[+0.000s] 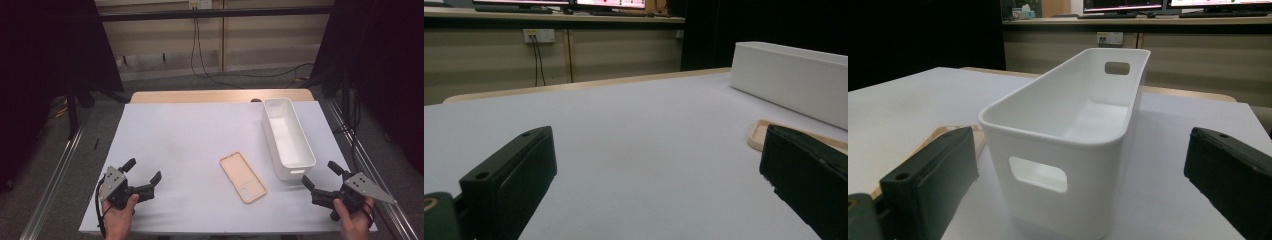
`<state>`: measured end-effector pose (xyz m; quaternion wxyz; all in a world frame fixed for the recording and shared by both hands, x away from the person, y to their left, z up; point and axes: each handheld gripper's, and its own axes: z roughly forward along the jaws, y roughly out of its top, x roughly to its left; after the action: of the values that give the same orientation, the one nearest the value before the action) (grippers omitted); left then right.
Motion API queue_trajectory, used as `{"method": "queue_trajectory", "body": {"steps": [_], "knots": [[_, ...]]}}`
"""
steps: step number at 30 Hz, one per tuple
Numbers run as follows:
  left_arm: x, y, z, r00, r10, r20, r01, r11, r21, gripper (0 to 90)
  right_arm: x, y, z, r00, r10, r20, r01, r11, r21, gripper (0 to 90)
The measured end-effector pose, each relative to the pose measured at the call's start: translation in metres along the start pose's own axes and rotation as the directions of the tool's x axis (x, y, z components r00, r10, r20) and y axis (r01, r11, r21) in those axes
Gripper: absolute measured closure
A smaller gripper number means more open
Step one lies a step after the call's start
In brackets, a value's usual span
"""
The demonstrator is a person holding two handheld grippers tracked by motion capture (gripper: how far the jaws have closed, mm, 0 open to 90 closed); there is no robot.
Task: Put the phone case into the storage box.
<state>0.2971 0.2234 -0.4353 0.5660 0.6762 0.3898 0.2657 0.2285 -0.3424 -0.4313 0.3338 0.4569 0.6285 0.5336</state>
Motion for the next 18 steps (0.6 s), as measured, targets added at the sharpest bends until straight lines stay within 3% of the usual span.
{"method": "queue_trajectory", "body": {"steps": [2, 6, 12, 18], "knots": [[-0.003, 0.002, 0.004, 0.9996, 0.003, 0.027, -0.003, 0.9999, 0.011, 1.9, 0.000, 0.000, -0.001, 1.0000, 0.002, 0.000, -0.002, 1.000, -0.002, 0.2], [-0.005, 0.004, 0.010, 0.9991, 0.002, 0.043, -0.003, 0.9999, 0.010, 1.9, -0.002, -0.001, -0.002, 0.9999, 0.010, -0.004, -0.010, 1.000, 0.000, 0.1], [-0.008, 0.005, 0.013, 0.9969, 0.033, 0.071, -0.035, 0.9992, 0.022, 2.4, -0.002, -0.001, -0.002, 0.9998, 0.016, -0.009, -0.016, 1.000, 0.000, 0.1], [-0.009, 0.005, 0.017, 0.9935, 0.005, 0.114, -0.008, 0.9995, 0.032, 4.0, 0.000, -0.001, -0.002, 0.9999, 0.009, -0.010, -0.009, 1.000, 0.003, 0.1]]}}
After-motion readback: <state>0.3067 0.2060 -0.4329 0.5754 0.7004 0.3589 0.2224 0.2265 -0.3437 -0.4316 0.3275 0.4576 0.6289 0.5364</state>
